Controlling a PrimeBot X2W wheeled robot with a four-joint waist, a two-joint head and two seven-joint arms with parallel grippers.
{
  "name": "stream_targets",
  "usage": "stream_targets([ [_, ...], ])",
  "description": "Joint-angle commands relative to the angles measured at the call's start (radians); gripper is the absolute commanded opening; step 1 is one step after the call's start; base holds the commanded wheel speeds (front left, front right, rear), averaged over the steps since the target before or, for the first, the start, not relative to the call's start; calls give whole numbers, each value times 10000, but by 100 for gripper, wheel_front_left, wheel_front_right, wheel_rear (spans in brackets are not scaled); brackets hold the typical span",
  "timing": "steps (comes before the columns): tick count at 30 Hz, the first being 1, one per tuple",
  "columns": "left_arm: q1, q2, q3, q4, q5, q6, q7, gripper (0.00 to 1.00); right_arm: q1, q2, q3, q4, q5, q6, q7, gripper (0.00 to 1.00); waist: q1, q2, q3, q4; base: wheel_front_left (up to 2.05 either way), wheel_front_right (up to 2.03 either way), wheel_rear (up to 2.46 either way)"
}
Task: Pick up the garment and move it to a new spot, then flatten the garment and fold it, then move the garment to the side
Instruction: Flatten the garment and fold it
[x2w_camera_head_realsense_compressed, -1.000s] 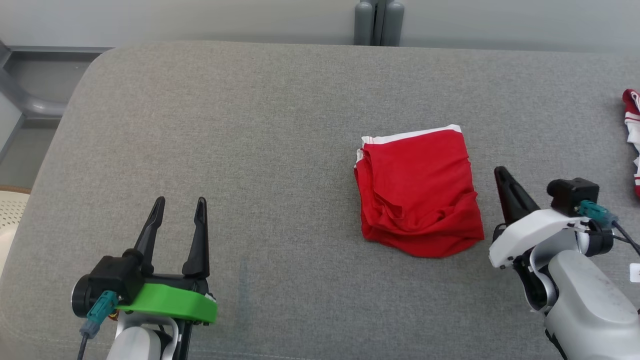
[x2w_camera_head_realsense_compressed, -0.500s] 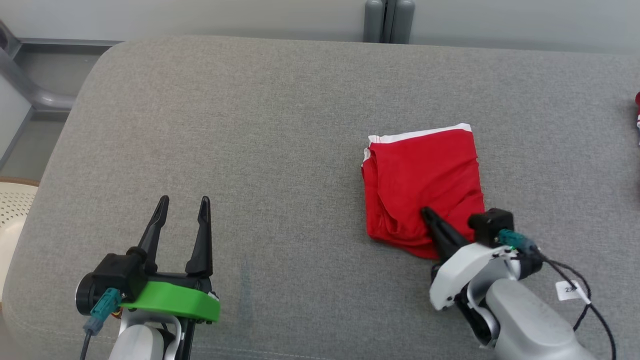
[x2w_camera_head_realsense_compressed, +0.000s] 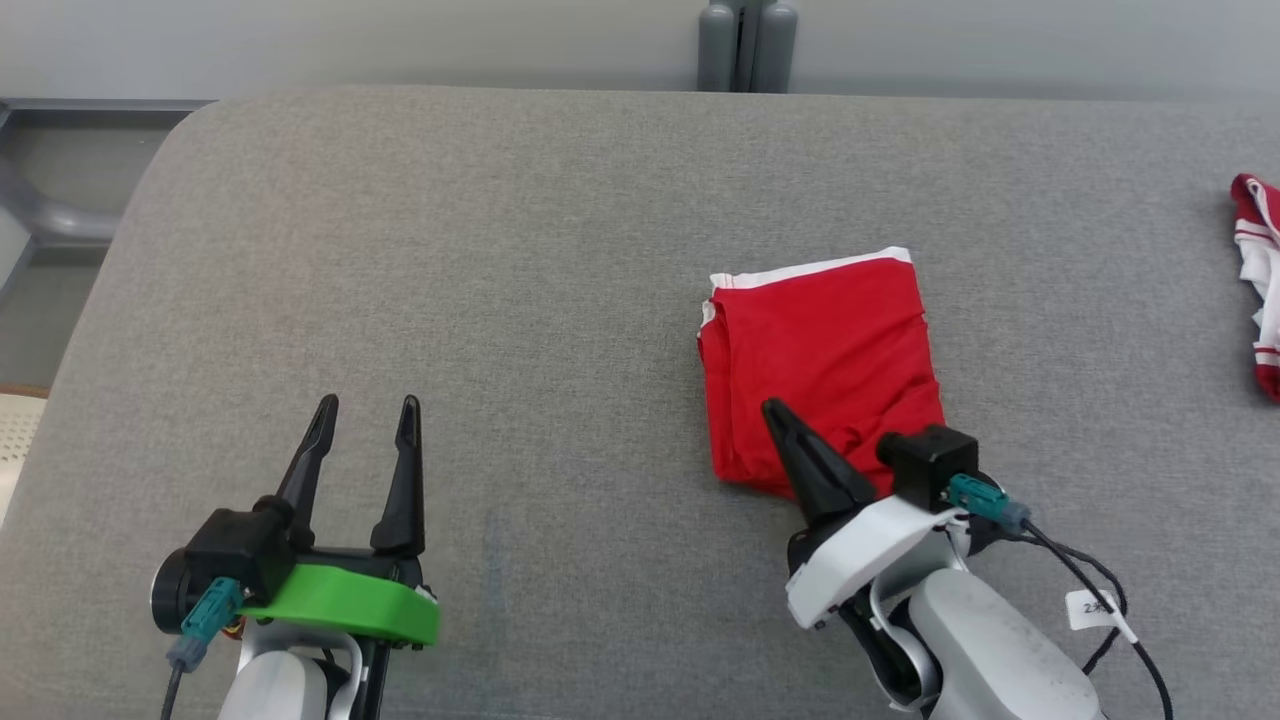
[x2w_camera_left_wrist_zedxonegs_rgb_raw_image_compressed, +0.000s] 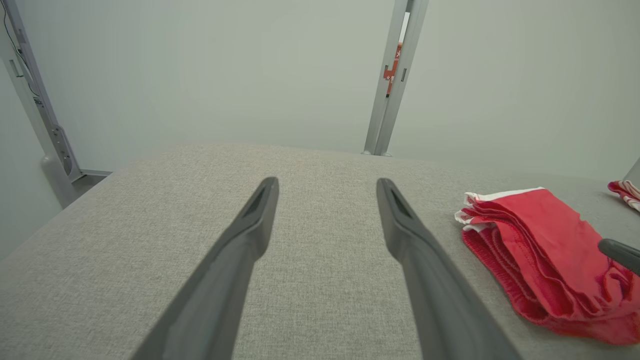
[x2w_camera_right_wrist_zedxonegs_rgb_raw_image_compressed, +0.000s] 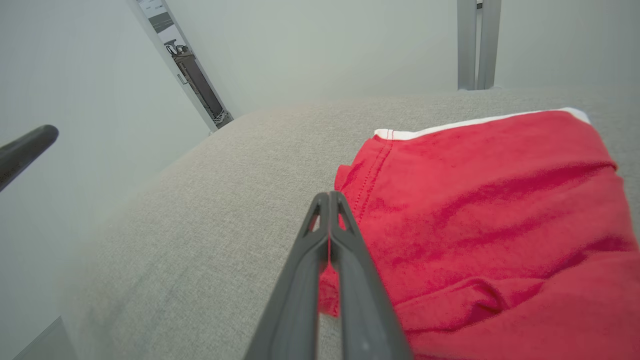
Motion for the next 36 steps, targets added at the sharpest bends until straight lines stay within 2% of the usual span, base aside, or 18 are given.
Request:
stream_targets([
  [1, 51, 71, 72, 10, 83, -29, 4, 100, 234, -13, -269, -256, -147, -7, -24, 0, 0, 0, -114, -242, 0, 0, 0],
  [8, 220, 154, 315, 16, 189, -29, 4, 100, 930, -104, -2186, -1384, -937, -7, -24, 0, 0, 0, -360, -883, 0, 0, 0],
  [9, 253, 159, 369, 13, 190, -29, 4, 100, 1024, -95, -2460, -1477, -1001, -7, -24, 12, 0, 0, -400, -994, 0, 0, 0],
  [11, 297, 170, 436, 11, 218, -29, 4, 100, 1175, -102, -2938, -1696, -1197, -7, -24, 47, 0, 0, -435, -1163, 0, 0, 0],
  [12, 312, 169, 462, 8, 225, -29, 4, 100, 1258, -97, -3133, -1776, -1273, -7, -24, 82, 0, 0, -443, -1232, 0, 0, 0],
  [13, 325, 169, 499, 0, 237, -29, 4, 100, 1366, -79, -3384, -1886, -1343, -7, -24, 100, 0, 0, -451, -1318, 0, 0, 0],
  [21, 378, 226, 786, 17, 232, -27, 4, 100, 2093, 64, -4278, -2584, -1903, -7, -24, 100, 0, 0, -538, -1765, 0, 0, 0],
  [36, 891, 305, 1209, 48, 480, -23, 4, 100, 2983, 112, -4285, -3430, -2395, -7, -24, 100, 0, 0, -1101, -1811, 0, 0, 0],
])
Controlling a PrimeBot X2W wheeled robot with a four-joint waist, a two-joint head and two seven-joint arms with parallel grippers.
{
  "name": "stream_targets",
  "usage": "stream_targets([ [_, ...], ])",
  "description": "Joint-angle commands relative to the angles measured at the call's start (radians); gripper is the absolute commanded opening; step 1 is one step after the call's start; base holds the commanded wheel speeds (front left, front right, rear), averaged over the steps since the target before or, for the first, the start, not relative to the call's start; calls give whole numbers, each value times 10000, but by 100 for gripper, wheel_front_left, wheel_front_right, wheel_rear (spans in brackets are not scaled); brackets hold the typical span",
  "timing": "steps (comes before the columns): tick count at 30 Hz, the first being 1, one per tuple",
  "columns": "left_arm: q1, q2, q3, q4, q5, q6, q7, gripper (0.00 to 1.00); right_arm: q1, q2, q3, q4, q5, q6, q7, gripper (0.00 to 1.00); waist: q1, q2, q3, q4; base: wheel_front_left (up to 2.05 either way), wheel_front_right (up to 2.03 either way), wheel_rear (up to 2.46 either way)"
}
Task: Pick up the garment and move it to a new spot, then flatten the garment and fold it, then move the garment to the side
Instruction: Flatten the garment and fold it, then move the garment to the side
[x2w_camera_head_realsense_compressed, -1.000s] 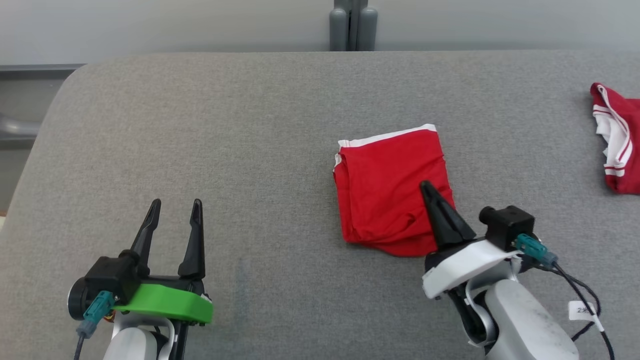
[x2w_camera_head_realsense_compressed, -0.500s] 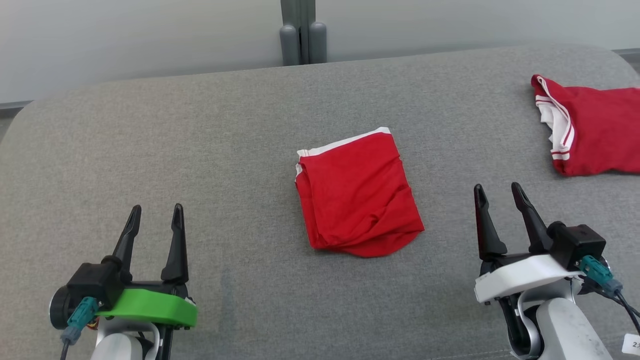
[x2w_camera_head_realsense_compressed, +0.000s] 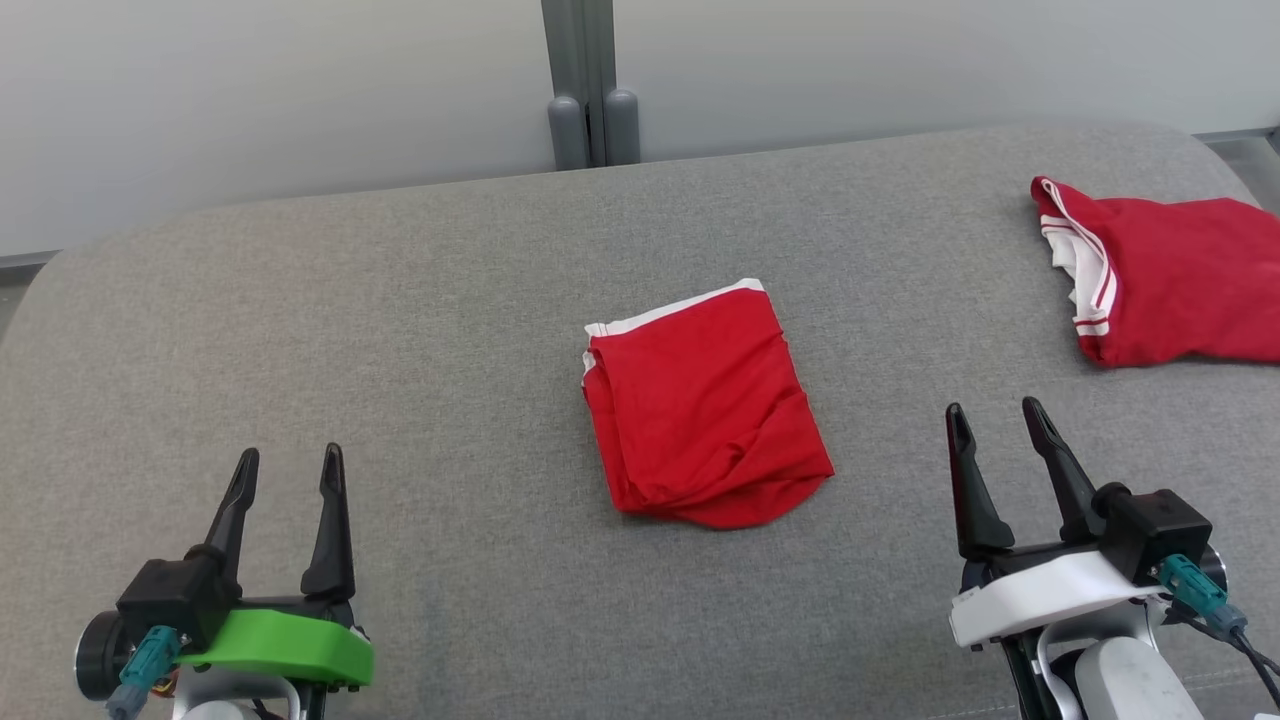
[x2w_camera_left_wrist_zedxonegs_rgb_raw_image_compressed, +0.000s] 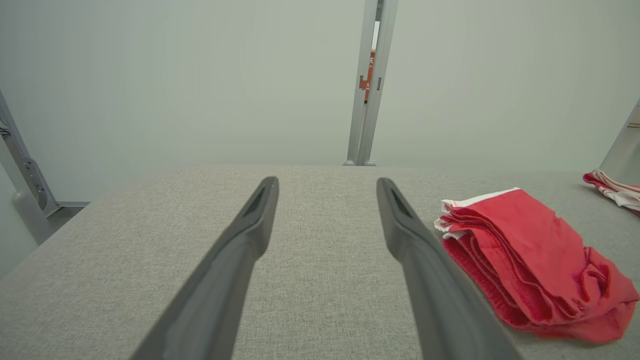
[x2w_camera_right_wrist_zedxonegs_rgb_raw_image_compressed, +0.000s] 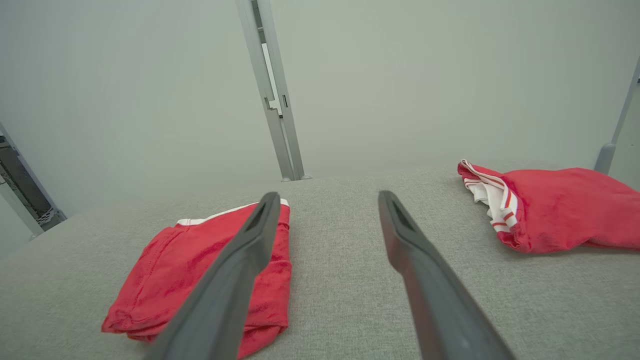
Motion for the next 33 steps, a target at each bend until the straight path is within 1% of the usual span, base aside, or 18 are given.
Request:
stream_targets([
  [1, 220, 104, 73, -2, 100, -8, 4, 100, 136, -6, -15, -92, -84, -7, -25, 100, 0, 0, -97, 83, 0, 0, 0],
  [9, 419, 219, 307, -89, 255, 70, 4, 100, 393, -51, -47, -86, -115, -7, -25, 100, 0, 0, -309, 261, 0, 0, 0],
  [15, 576, 308, 359, -211, 148, 74, 27, 100, 410, -88, 2, 9, -101, -7, -25, 100, 0, 0, -421, 305, 0, 0, 0],
  [26, 671, 623, -16, -572, -282, 6, 280, 100, 467, -101, 20, -9, -77, -7, -25, 100, 0, 0, -501, 407, 0, 0, 0],
  [33, 777, 738, -43, -611, -433, 16, 264, 100, 482, -114, 23, 78, -86, -7, -25, 100, 0, 0, -542, 478, 0, 0, 0],
])
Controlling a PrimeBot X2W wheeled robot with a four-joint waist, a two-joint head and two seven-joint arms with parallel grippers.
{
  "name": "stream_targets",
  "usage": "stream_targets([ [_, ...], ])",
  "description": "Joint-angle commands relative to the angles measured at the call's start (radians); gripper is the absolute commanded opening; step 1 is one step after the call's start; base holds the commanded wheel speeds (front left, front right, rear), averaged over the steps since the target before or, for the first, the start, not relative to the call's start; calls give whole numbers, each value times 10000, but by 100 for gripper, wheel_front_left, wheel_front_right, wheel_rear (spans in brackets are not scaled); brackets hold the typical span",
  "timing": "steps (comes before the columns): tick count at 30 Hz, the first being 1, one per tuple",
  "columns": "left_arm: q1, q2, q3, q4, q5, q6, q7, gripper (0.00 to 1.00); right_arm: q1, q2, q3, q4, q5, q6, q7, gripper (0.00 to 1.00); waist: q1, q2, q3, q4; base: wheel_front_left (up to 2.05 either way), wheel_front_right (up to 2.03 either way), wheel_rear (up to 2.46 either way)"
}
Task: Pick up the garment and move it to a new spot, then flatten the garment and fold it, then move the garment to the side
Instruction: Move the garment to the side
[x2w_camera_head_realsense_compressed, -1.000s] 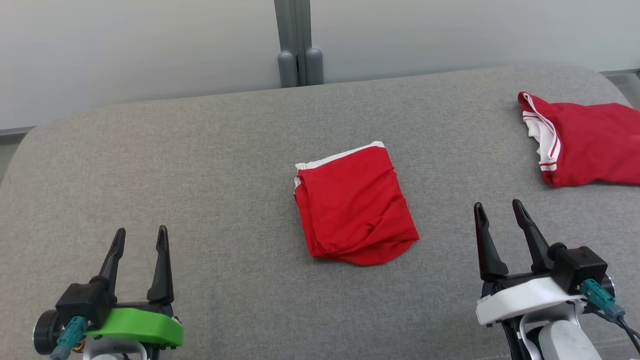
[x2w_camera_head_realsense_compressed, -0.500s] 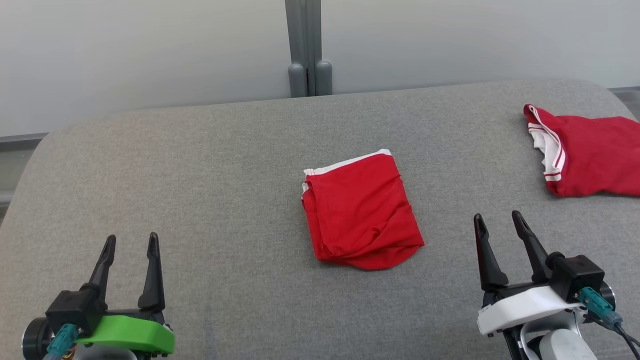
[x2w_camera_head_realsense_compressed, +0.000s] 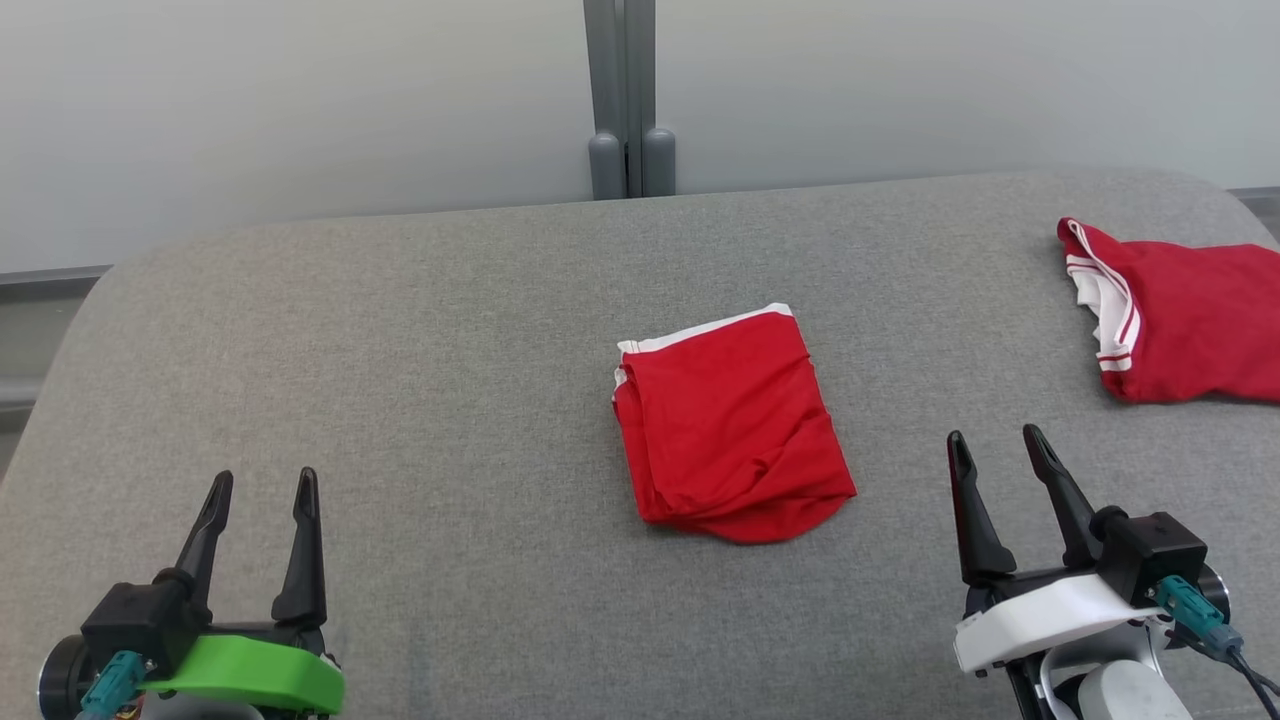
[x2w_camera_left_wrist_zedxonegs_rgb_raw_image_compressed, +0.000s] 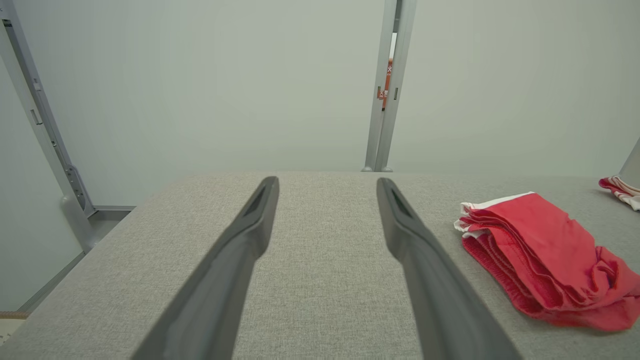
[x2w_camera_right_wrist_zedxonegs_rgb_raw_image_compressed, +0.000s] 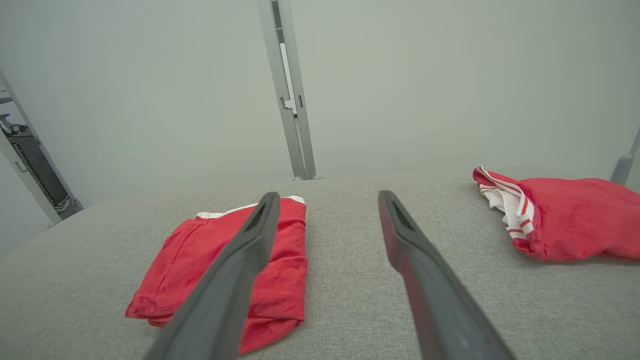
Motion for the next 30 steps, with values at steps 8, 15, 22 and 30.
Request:
stream_targets([
  [8, 190, 99, -57, 77, -20, 78, -61, 100, 86, -37, 58, 158, 3, -7, -25, 100, 0, -1, -19, 68, 0, 0, 0],
  [15, 218, 130, -82, 87, -31, 174, -86, 100, 59, -48, 107, 273, 13, -7, -25, 100, 0, -1, -35, 98, 0, 0, 0],
  [22, 246, 173, -122, 60, -60, 238, -92, 100, 53, -41, 126, 335, 15, -7, -25, 100, 0, -1, -32, 132, 0, 0, 0],
  [30, 247, 197, -176, 98, -95, 297, -100, 100, 31, -29, 172, 400, 9, -7, -25, 100, 0, -1, -45, 195, 0, 0, 0],
])
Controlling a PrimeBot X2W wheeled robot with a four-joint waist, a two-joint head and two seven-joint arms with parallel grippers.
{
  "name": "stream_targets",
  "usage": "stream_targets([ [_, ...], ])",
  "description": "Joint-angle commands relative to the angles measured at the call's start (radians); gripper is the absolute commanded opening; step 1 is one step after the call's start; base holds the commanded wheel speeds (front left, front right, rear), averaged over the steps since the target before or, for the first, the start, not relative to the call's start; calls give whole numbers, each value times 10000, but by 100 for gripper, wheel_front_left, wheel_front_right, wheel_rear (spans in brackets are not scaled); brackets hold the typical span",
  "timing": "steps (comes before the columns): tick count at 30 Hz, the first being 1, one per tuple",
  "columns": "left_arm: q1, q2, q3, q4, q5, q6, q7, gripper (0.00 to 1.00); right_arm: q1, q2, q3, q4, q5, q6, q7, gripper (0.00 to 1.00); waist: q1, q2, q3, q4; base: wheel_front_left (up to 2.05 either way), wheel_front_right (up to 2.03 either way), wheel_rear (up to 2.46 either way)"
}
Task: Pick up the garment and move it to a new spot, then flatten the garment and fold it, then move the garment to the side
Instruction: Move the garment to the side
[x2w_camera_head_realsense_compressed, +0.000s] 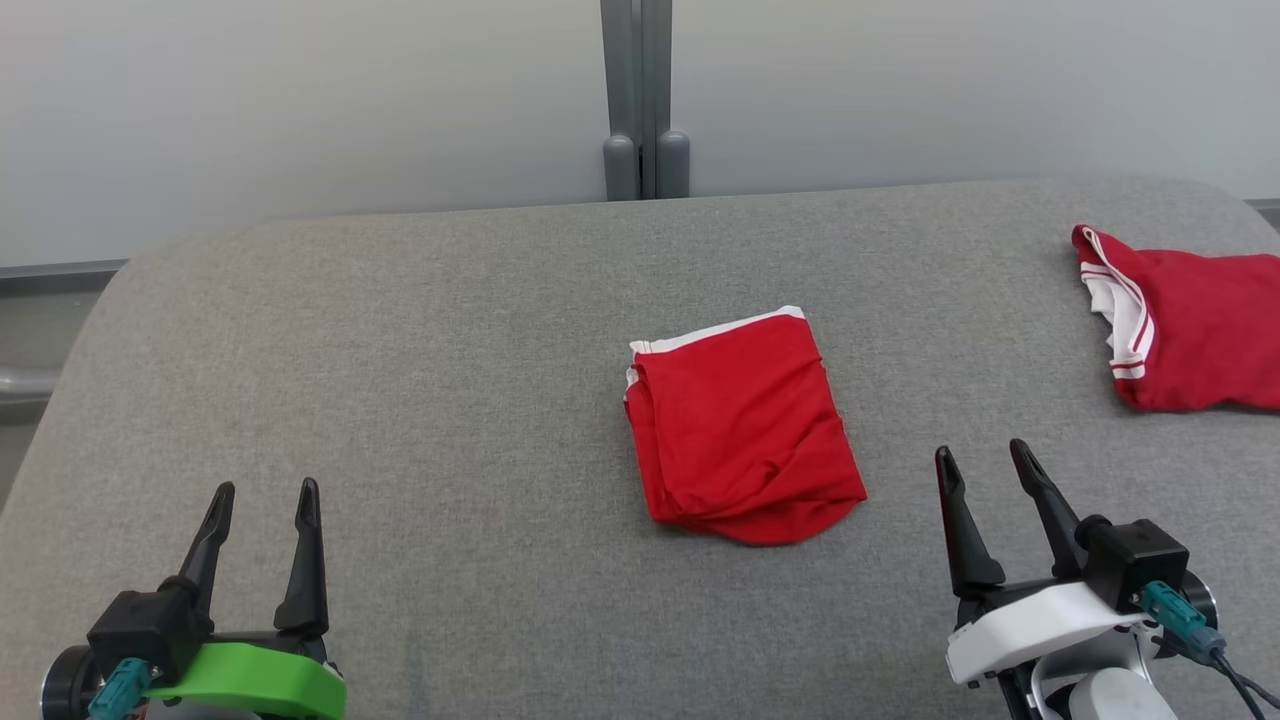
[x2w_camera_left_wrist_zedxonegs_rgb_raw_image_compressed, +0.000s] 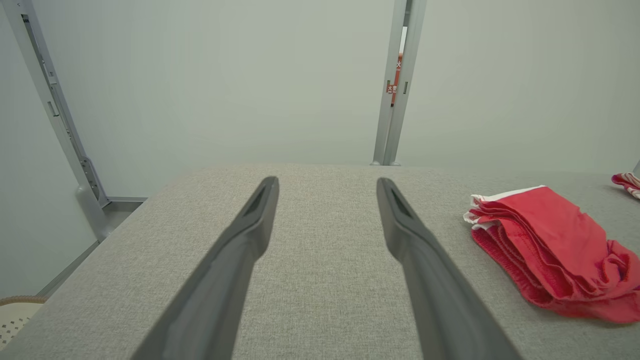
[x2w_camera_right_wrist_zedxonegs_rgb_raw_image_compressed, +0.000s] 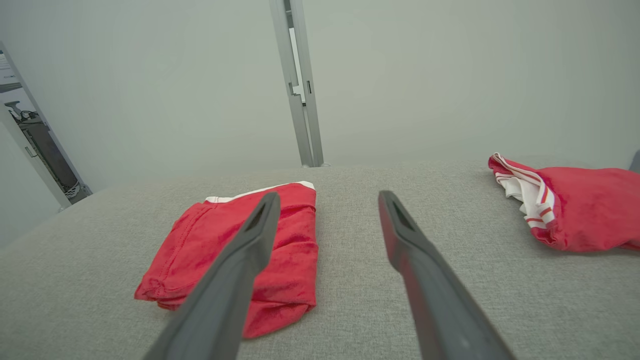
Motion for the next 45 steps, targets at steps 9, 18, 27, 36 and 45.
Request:
stream_targets([
  [9, 130, 108, -31, 53, -68, 108, -72, 100, -28, -16, 55, 69, 38, -7, -25, 100, 0, 0, -16, 73, 0, 0, 0],
  [18, 44, 136, -61, 58, -86, 184, -105, 100, -1268, -383, 527, 181, -249, -7, 227, 100, 0, 0, 109, 79, 0, 0, 0],
  [27, -631, 60, -161, 144, -134, 159, -178, 100, -4084, -725, 1276, 1641, -391, -9, 1132, 100, 0, 0, 834, 434, 0, 0, 0],
  [36, -1239, -9, -215, 303, -156, 62, -234, 100, -5678, -789, 1673, 4159, -173, -9, 1166, 100, 0, 0, 1568, 885, 0, 0, 0],
  [45, -1729, -211, -375, 511, -92, -45, -247, 100, -6210, -757, 1595, 6734, 40, -9, 863, 100, 0, 0, 2102, 1301, 0, 0, 0],
])
